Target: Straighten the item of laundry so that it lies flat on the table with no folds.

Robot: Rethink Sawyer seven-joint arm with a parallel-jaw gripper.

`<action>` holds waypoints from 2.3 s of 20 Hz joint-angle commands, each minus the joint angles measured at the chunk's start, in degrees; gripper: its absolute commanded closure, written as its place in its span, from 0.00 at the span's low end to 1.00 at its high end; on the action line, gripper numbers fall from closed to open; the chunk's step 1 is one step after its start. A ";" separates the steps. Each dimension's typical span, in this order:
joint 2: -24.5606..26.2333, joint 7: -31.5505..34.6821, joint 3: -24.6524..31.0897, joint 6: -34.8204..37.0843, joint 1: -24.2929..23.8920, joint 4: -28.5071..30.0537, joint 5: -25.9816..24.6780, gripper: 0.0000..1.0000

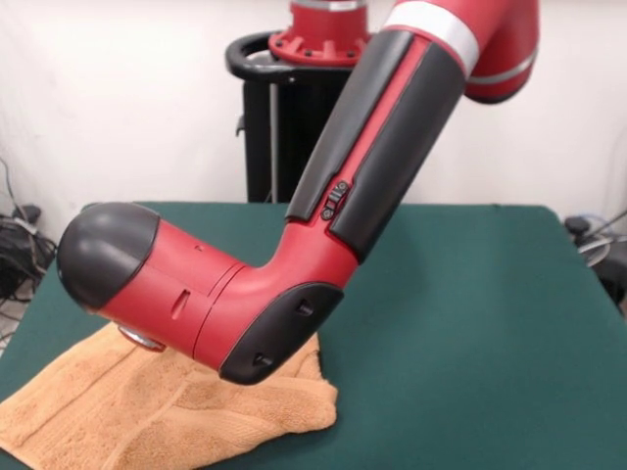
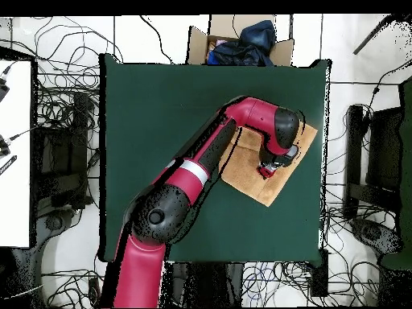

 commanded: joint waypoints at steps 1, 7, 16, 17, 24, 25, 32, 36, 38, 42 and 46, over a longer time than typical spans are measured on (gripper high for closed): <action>8.17 15.56 7.51 -0.38 2.54 -1.48 6.94 1.00; 7.60 15.08 7.27 -1.98 4.25 0.91 6.38 1.00; 4.98 11.07 8.52 -3.74 7.21 7.56 6.27 1.00; 4.77 10.66 8.64 -3.84 7.51 8.20 6.23 1.00; 3.48 7.23 9.85 -3.65 9.58 12.94 5.31 1.00; 3.28 6.89 10.00 -3.70 9.78 13.46 5.16 1.00; 2.28 4.73 11.34 -2.99 11.57 17.73 4.03 1.00; 0.42 6.33 12.47 -2.91 11.13 16.76 5.41 1.00; -0.71 7.36 12.23 -3.14 10.84 16.23 5.61 1.00; -2.09 9.31 10.04 -1.19 9.51 13.99 5.67 1.00; -2.04 11.94 7.95 3.31 7.66 9.98 6.07 1.00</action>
